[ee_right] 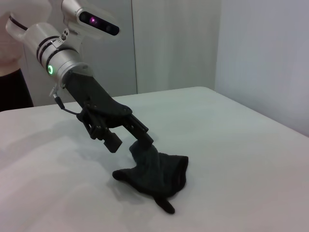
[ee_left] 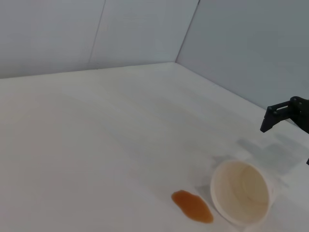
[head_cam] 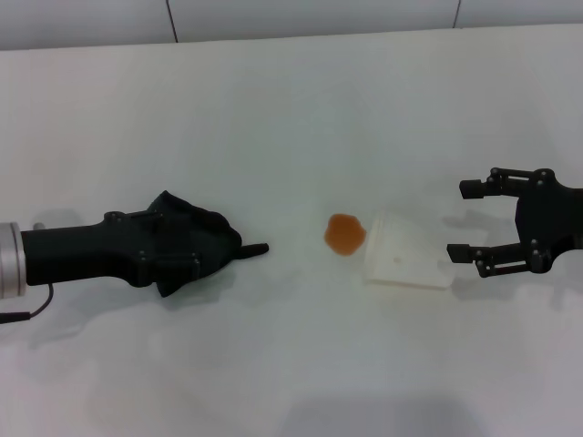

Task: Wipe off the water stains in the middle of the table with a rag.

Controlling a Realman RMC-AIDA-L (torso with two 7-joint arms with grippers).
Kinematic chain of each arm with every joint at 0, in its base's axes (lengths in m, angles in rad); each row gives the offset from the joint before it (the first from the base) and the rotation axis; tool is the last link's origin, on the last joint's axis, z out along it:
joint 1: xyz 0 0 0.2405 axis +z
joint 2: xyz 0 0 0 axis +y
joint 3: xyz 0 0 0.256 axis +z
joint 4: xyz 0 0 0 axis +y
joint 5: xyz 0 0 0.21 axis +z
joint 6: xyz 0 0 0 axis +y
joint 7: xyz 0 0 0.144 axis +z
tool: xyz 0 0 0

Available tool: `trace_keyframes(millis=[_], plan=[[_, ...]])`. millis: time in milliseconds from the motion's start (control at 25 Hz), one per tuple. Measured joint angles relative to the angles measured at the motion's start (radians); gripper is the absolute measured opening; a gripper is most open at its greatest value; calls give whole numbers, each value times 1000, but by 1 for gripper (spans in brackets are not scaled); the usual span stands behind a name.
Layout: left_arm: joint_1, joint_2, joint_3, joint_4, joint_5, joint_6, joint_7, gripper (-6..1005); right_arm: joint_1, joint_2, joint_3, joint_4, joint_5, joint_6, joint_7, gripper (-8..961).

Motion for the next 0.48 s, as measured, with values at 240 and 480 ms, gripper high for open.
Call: trace_keyframes(millis=[240, 480], plan=[[0, 0, 0, 0, 0, 0, 2, 859, 0, 1, 0, 2, 0, 0, 0, 865], [0, 0, 0, 0, 0, 0, 3, 858, 0, 2, 0, 8, 0, 0, 1, 861]])
